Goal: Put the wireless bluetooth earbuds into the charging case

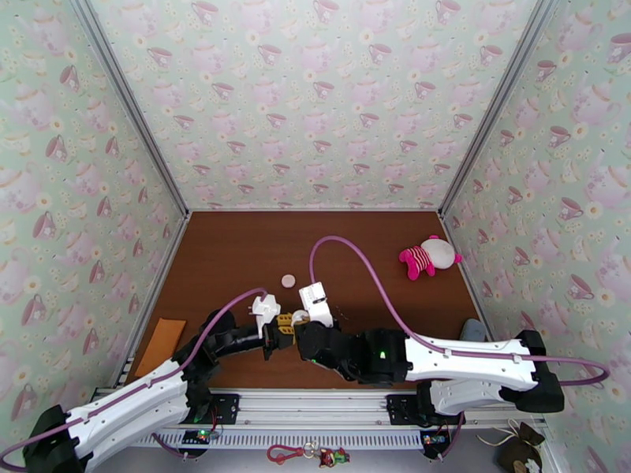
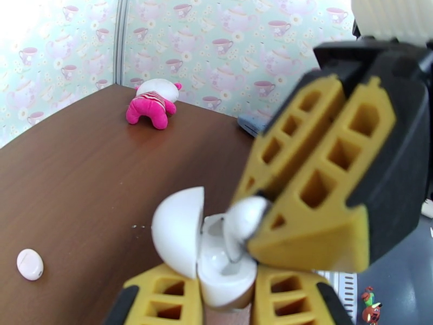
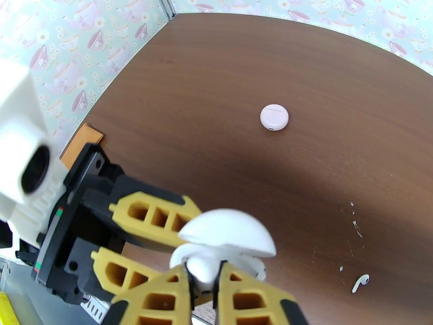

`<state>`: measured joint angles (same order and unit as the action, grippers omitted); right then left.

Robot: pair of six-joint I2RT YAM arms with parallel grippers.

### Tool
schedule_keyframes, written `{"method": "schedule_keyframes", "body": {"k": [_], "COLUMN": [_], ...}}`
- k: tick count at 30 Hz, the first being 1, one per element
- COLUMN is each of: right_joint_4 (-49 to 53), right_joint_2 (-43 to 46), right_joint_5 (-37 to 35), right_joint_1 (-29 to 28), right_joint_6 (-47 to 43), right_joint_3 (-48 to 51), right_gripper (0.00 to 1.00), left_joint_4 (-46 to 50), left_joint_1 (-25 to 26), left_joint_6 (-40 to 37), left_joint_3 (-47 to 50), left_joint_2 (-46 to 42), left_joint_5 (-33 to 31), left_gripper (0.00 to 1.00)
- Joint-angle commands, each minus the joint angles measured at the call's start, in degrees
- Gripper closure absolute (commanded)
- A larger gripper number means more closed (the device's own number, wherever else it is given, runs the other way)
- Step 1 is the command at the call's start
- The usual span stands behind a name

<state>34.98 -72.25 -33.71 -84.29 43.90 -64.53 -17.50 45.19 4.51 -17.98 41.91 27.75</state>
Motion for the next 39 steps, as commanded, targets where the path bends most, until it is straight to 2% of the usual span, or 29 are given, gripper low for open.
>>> {"method": "schedule_keyframes", "body": {"k": [1, 19, 39], "right_joint_4": [-1.1, 0.3, -0.6], "right_joint_2": [0.1, -3.7, -2.2], "right_joint_5": [2.6, 4.2, 4.2], "right_joint_1": [-1.4, -1.5, -0.6], "right_joint_6": [1.0, 2.6, 2.6], "right_joint_3": [0.7, -5.0, -5.4], "right_gripper": [0.85, 0.77, 0.69], "left_joint_4": [-3.2, -3.0, -2.9], "left_joint_1": [-0.5, -0.3, -0.1], "left_joint_6": [-0.4, -1.0, -1.1], "left_joint_3": [0.5, 0.4, 0.5], "left_joint_2": [-0.7, -0.3, -0.3], "left_joint_5": [-1.5, -0.2, 0.5], "left_gripper": [1.0, 1.0, 1.0]}}
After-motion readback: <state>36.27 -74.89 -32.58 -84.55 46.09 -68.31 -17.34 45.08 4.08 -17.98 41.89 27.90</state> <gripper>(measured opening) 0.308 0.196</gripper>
